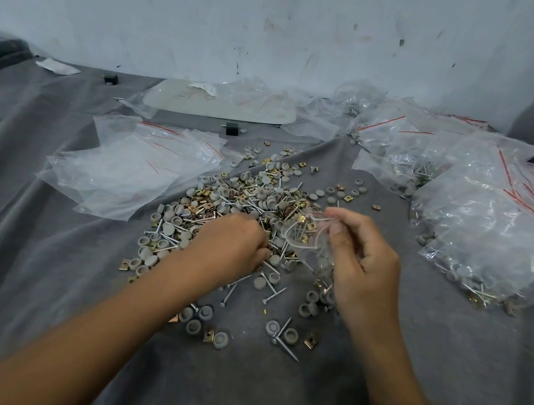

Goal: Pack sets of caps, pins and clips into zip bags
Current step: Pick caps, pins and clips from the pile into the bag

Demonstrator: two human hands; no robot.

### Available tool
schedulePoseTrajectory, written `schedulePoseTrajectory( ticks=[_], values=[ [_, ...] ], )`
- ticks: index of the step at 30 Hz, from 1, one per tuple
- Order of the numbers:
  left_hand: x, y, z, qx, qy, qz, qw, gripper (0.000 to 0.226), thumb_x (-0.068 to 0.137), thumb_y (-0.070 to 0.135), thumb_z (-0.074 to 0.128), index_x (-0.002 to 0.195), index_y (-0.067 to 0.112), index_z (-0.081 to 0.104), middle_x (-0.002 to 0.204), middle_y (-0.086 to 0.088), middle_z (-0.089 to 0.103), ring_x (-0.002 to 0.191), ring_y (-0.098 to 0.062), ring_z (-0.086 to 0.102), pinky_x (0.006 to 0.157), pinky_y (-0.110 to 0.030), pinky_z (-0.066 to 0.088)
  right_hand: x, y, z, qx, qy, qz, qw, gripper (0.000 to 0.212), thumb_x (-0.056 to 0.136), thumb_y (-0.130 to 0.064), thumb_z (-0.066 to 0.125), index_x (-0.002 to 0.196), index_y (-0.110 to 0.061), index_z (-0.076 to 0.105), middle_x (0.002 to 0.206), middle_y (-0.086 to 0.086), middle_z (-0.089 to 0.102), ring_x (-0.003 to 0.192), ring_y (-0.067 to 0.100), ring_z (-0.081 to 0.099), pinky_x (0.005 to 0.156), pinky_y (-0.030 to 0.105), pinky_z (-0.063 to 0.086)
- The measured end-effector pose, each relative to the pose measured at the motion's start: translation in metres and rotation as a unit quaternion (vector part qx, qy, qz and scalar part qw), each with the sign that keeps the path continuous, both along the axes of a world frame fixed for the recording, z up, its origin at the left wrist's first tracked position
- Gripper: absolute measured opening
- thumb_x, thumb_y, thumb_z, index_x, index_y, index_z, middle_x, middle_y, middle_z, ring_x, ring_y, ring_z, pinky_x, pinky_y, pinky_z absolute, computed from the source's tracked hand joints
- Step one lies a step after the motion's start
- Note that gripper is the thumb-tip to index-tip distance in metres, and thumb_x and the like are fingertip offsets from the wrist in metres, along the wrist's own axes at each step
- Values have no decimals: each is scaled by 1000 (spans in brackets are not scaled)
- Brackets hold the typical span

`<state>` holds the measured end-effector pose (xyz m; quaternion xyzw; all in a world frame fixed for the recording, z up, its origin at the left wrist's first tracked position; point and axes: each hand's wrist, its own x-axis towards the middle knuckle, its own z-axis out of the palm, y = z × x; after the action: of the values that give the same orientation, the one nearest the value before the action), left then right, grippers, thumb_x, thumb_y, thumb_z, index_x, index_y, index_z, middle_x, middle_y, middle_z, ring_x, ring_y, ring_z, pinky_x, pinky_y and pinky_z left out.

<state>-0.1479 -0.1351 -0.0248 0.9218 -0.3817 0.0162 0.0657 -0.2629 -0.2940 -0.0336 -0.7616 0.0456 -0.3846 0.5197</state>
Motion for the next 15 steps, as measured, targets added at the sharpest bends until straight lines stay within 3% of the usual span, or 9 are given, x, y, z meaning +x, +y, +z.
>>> schedulePoseTrajectory(
  ticks=[3,8,12,15],
  values=[
    [-1,-4,-2,-9,7,-5,1000,21,98,34,58,94,19,72,91,1,59,93,-25,62,66,-31,42,1,0,0,-2,3,1,1000,20,103,-20,57,112,-32,70,103,-17,74,99,4,69,81,12,49],
    [-1,-6,-1,-73,112,29,991,7,91,27,65,94,23,69,92,10,65,90,-17,61,79,-33,52,0,0,-1,3,8,2,1000,20,103,-17,58,113,-27,72,103,-16,74,98,5,69,80,12,49],
    [0,3,-1,-94,141,43,985,7,91,29,65,94,24,62,84,13,58,79,-14,56,67,-29,43,0,0,0,3,12,2,1000,21,103,-16,58,112,-30,71,101,-17,74,96,5,69,78,12,49],
    [0,13,1,-169,173,64,968,9,88,27,67,86,26,58,79,9,64,65,-8,56,57,-25,41,0,-1,-1,3,15,2,1000,20,103,-18,57,113,-27,71,103,-16,74,96,5,69,78,13,49]
  ],
)
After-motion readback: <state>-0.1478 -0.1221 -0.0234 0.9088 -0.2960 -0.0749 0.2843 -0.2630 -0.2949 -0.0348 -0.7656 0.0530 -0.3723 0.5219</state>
